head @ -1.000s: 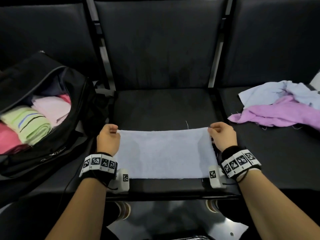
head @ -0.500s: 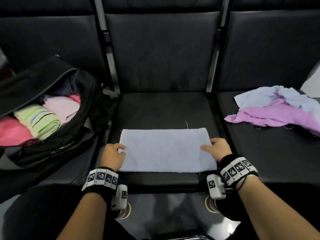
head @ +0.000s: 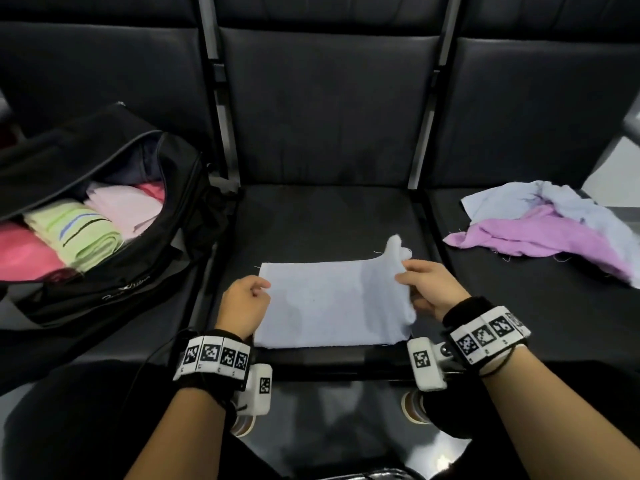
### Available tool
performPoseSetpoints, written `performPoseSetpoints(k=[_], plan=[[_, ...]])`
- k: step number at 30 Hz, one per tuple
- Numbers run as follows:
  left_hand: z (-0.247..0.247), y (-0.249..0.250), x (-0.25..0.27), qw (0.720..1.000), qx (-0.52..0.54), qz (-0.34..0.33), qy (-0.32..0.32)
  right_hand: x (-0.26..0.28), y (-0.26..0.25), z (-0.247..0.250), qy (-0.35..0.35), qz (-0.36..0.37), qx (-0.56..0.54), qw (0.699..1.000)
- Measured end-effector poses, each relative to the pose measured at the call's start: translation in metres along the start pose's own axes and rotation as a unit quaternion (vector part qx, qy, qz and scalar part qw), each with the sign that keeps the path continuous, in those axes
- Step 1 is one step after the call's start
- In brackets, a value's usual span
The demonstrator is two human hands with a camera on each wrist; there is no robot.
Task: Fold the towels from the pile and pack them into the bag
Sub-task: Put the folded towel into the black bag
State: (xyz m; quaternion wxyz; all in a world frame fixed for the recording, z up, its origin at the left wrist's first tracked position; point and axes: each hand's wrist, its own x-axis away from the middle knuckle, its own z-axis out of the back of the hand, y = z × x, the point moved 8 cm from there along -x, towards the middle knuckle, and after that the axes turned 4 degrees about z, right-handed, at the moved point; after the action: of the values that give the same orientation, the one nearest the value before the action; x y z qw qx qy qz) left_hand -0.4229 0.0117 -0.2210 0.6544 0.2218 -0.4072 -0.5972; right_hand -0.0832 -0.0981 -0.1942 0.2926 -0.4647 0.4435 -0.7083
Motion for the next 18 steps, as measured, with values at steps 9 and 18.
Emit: performPoseSetpoints(k=[9, 18], plan=[[-0.014, -0.009, 0.012, 0.961, 0.235, 0.131, -0.070, 0.019, -0.039, -0.152, -0.134, 0.064, 0.027, 0.989], [-0.026, -0.013, 0.010, 0.980, 0.153, 0.105, -0.077, 0.014, 0.000, -0.136, -0.139, 0.065, 0.089, 0.984]])
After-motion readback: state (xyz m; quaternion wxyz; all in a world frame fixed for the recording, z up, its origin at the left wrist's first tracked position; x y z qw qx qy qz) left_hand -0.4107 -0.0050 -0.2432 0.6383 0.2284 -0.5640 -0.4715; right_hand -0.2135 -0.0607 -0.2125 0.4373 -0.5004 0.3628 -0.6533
